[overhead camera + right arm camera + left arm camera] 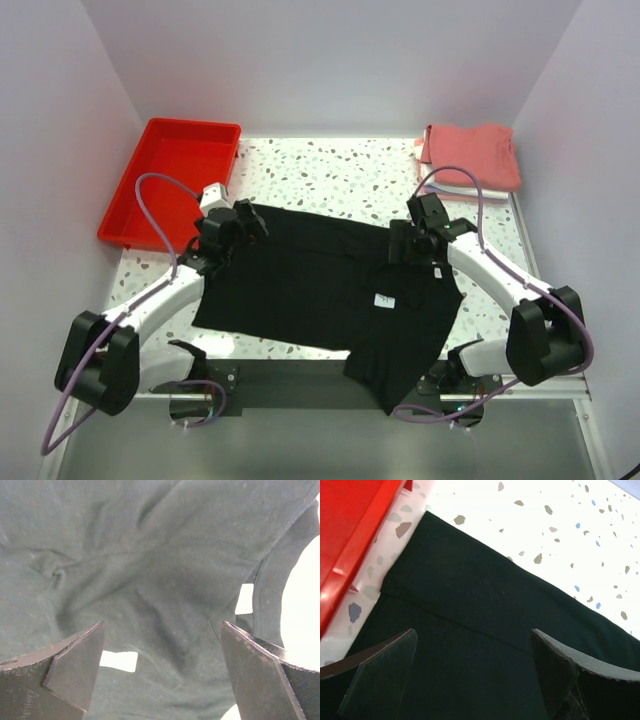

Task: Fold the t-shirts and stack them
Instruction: Fold the tshirt

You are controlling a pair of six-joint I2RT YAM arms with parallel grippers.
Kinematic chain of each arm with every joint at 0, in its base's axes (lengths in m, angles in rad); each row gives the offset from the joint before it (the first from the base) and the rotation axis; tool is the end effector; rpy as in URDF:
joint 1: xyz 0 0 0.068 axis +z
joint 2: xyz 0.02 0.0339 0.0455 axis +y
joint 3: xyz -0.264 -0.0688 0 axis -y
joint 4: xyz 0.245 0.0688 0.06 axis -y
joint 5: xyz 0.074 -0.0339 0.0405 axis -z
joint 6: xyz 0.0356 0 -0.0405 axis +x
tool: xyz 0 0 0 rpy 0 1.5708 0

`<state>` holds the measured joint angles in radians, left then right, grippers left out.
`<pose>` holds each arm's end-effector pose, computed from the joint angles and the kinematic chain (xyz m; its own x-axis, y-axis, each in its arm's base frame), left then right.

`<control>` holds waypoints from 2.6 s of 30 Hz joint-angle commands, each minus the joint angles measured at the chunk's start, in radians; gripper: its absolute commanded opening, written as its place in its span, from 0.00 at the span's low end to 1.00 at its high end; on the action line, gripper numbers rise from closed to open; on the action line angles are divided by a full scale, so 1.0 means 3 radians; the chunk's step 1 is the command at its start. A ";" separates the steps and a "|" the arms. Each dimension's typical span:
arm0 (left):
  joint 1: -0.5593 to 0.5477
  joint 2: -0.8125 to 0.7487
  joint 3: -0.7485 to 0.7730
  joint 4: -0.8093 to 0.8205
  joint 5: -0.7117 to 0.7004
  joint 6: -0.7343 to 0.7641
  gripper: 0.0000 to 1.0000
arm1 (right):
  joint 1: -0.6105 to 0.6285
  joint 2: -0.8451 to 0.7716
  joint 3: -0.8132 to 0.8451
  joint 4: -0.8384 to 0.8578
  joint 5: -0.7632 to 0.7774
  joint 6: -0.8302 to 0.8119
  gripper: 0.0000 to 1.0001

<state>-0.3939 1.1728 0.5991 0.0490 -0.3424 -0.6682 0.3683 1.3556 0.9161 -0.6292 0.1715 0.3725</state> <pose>0.2346 -0.0846 0.2204 -0.4208 -0.4571 -0.7836 -0.2135 0.8894 -0.4042 0.2479 0.0892 0.2258 -0.8629 0.0514 -0.5027 0.0386 0.9986 0.0358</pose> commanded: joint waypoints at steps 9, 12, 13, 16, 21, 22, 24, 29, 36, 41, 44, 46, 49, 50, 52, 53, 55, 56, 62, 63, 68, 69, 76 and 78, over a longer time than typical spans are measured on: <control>0.0321 0.0953 0.0513 0.0358 0.0610 0.0258 1.00 | -0.0292 0.0288 -0.0032 0.0466 -0.0137 0.0072 0.99; 0.0326 0.1122 0.0575 0.0333 0.0604 0.0259 1.00 | -0.0379 0.0339 -0.0067 0.0517 -0.0137 0.0098 0.99; 0.0336 0.1213 0.0595 0.0322 0.0584 0.0213 1.00 | -0.0399 0.0349 -0.0083 0.0533 -0.0147 0.0103 0.99; 0.0377 0.1402 0.0713 0.0185 0.0522 0.0131 1.00 | -0.0471 0.0421 -0.0093 0.0584 -0.0142 0.0113 0.99; 0.0393 0.1623 0.0841 0.0200 0.0574 0.0136 1.00 | -0.0624 0.0614 -0.0114 0.0701 -0.0249 0.0149 0.99; 0.0398 0.1679 0.0866 0.0190 0.0584 0.0136 1.00 | -0.0634 0.0656 -0.0098 0.0707 -0.0249 0.0149 0.99; 0.0408 0.1735 0.0917 0.0169 0.0599 0.0136 1.00 | -0.0680 0.0727 -0.0068 0.0722 -0.0244 0.0149 0.99; 0.0464 0.1899 0.0969 0.0123 0.0625 0.0090 1.00 | -0.0808 0.1039 0.0040 0.0737 -0.0229 0.0134 0.99; 0.0485 0.2160 0.1198 0.0052 0.0686 0.0156 1.00 | -0.0885 0.1540 0.0412 0.0788 -0.0280 0.0021 0.99; 0.0500 0.2395 0.1418 -0.0025 0.0757 0.0197 1.00 | -0.0982 0.1908 0.0801 0.0743 -0.0229 -0.0106 0.99; 0.0515 0.2487 0.1551 -0.0036 0.0799 0.0192 1.00 | -0.1033 0.2082 0.1118 0.0712 -0.0239 -0.0223 0.99; 0.0520 0.2533 0.1648 -0.0020 0.0844 0.0233 1.00 | -0.1038 0.2185 0.1379 0.0620 -0.0224 -0.0300 0.99; 0.0520 0.2554 0.1812 0.0000 0.0942 0.0284 1.00 | -0.1044 0.2211 0.1629 0.0569 -0.0209 -0.0449 0.99; 0.0515 0.2549 0.1903 0.0005 0.0977 0.0294 1.00 | -0.1039 0.2190 0.1741 0.0503 -0.0214 -0.0515 0.99; 0.0520 0.2493 0.2001 -0.0046 0.1008 0.0340 1.00 | -0.1044 0.2043 0.1804 0.0451 -0.0239 -0.0582 0.99; 0.0520 0.2457 0.2022 -0.0081 0.1023 0.0340 1.00 | -0.1039 0.1961 0.1799 0.0466 -0.0244 -0.0607 0.99; 0.0520 0.2274 0.2007 -0.0097 0.1080 0.0345 1.00 | -0.1033 0.1767 0.1687 0.0492 -0.0326 -0.0603 0.99; 0.0520 0.2191 0.1926 -0.0107 0.1125 0.0345 1.00 | -0.1038 0.1553 0.1545 0.0543 -0.0427 -0.0552 0.99; 0.0474 0.1226 0.1145 -0.0372 0.1274 0.0254 0.99 | -0.1039 0.0673 0.0839 0.0671 -0.0699 -0.0256 0.99; 0.0464 0.1072 0.1026 -0.0454 0.1269 0.0223 0.99 | -0.1039 0.0585 0.0751 0.0676 -0.0720 -0.0219 0.99; 0.0301 -0.0144 0.0239 -0.1164 0.0861 -0.0099 0.99 | -0.1033 0.0069 0.0266 0.0707 -0.0868 -0.0142 0.99; 0.0290 -0.0465 0.0151 -0.1272 0.0840 -0.0160 1.00 | -0.1033 -0.0064 0.0234 0.0691 -0.0904 -0.0142 0.99; 0.0290 -0.1276 -0.0248 -0.2233 0.0359 -0.0666 1.00 | -0.1039 -0.0468 0.0035 0.0712 -0.1026 -0.0107 0.99; 0.0300 -0.1271 -0.0314 -0.2255 0.0369 -0.0860 1.00 | -0.1033 -0.0499 -0.0006 0.0712 -0.1047 -0.0107 0.99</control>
<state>-0.3080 0.7929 0.5362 -0.5194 -0.1738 -0.8066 0.0586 1.2465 0.9257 -0.4446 -0.1055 0.3244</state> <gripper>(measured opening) 0.997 0.986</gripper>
